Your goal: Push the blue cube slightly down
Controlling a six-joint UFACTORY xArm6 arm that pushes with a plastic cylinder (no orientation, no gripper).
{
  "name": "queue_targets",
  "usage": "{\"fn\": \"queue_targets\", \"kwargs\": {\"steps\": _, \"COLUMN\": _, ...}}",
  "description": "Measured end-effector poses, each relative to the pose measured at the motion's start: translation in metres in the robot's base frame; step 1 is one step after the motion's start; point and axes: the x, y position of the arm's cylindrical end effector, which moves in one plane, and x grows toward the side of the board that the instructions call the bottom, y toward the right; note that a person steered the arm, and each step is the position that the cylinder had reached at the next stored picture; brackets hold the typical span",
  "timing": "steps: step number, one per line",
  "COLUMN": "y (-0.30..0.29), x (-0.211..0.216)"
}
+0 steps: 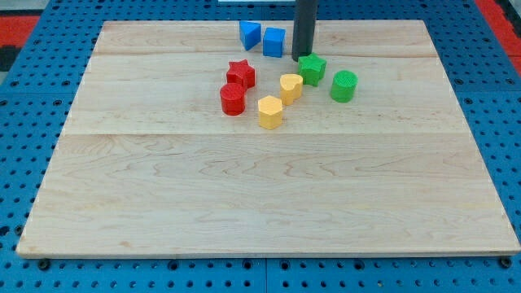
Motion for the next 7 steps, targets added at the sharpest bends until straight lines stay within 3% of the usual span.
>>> {"fn": "queue_targets", "kwargs": {"steps": 1, "y": 0.004, "x": -0.007}}
{"fn": "queue_targets", "kwargs": {"steps": 3, "y": 0.004, "x": -0.064}}
{"fn": "queue_targets", "kwargs": {"steps": 7, "y": -0.057, "x": -0.069}}
